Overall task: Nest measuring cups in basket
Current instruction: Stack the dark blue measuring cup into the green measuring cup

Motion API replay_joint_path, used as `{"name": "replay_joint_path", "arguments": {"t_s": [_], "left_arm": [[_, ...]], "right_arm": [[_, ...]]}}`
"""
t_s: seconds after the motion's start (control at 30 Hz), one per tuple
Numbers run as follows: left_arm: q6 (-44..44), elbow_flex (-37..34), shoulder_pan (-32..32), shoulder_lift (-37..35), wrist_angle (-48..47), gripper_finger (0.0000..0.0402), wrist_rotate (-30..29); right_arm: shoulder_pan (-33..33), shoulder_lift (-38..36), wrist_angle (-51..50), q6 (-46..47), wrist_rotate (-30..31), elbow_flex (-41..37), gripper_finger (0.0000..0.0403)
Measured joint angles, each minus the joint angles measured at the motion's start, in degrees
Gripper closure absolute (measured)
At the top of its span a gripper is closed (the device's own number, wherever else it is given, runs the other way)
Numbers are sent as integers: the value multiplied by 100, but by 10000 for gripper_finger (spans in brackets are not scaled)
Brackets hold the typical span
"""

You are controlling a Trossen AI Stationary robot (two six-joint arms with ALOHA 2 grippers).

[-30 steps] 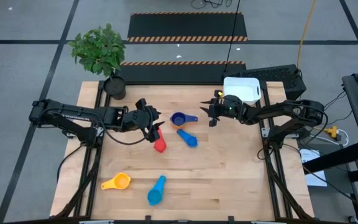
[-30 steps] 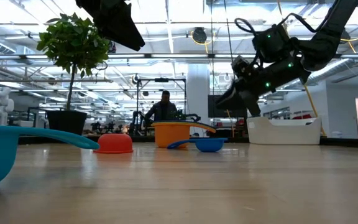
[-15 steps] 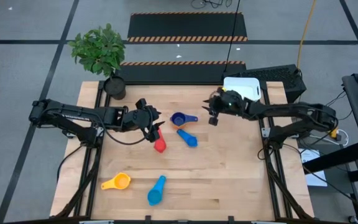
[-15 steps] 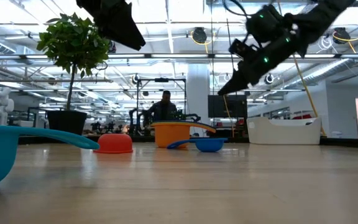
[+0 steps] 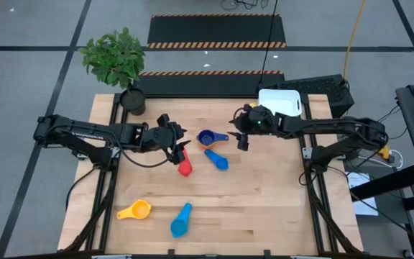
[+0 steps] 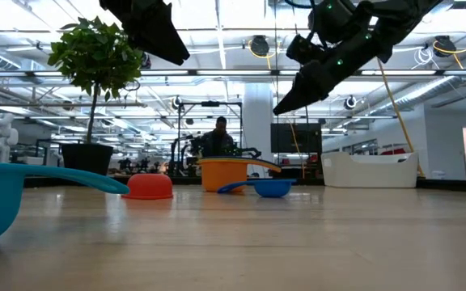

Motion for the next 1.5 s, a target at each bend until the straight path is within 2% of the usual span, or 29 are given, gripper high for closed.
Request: {"name": "replay_joint_path", "arguments": {"t_s": [0.2,0.37,0.6,0.73,1.0,1.33,1.5], "left_arm": [[0,0,-1,0,-1,199,0],[24,0,1,0,-2,199,-2],[28,0,1,0,-10,199,0],[29,0,-1,0,-14,199,2],[33,0,-1,0,-10,199,2],[48,0,0,0,-9,199,2],[48,0,1,0,-17,199,2]], "right_arm": [[-6,465,340,-14,-617,10,186],[-10,864,169,11,-625,295,179],[121,1352,193,124,-295,509,107],[103,1505,74,142,-308,509,77],[107,1589,59,-22,-321,511,79],[53,2160,340,-373,-323,514,80],[-45,2199,351,-415,-321,509,82]]}}
